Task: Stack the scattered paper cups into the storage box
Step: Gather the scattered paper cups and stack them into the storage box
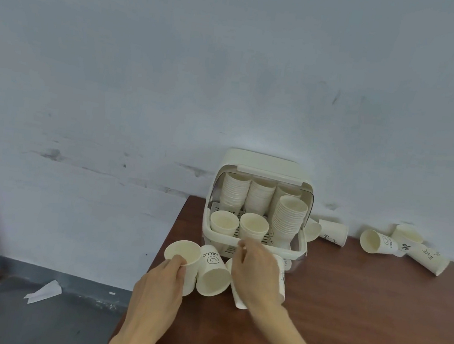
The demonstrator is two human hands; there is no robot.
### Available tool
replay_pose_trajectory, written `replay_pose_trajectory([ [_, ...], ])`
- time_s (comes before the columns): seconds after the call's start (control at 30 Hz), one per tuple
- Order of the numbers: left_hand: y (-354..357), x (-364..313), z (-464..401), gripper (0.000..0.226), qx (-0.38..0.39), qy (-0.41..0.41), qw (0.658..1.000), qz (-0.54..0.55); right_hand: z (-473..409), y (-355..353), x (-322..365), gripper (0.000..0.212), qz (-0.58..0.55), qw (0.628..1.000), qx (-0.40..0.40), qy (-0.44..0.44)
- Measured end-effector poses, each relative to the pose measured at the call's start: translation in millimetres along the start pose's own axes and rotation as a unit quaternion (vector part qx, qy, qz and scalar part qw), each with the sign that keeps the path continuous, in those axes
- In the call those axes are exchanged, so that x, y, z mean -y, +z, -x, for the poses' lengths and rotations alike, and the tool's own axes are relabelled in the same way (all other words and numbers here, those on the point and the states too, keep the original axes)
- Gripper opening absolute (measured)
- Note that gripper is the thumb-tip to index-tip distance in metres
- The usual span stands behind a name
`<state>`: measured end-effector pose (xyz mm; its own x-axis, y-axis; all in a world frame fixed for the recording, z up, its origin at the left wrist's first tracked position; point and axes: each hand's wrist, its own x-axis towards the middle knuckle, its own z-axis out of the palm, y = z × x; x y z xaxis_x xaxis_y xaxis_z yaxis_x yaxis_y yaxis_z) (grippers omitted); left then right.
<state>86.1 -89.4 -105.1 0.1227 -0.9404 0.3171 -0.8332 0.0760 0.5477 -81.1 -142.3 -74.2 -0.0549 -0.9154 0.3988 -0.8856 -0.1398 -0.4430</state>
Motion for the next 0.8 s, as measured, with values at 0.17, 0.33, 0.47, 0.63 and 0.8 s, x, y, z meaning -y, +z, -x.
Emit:
replay_pose_trajectory([
  [0.17,0,0,-1,0.016,0.002,-0.003,1.0,-0.002,57,17,25,0.025,-0.045,0.992,0.083,0.084],
  [0.33,-2,-1,-2,0.015,0.008,0.001,1.0,0.001,70,42,42,0.029,-0.026,0.978,0.144,0.149],
  [0.47,-6,-1,-5,0.016,0.0,0.006,1.0,0.0,66,53,44,0.025,-0.012,0.974,0.139,0.179],
  [0.63,-16,-4,-17,0.016,-0.018,0.022,1.0,-0.008,66,56,46,0.027,0.001,0.976,0.121,0.183],
  [0.8,-36,-24,-49,0.019,-0.052,0.07,0.996,0.008,64,49,46,0.02,0.024,0.982,0.105,0.157],
])
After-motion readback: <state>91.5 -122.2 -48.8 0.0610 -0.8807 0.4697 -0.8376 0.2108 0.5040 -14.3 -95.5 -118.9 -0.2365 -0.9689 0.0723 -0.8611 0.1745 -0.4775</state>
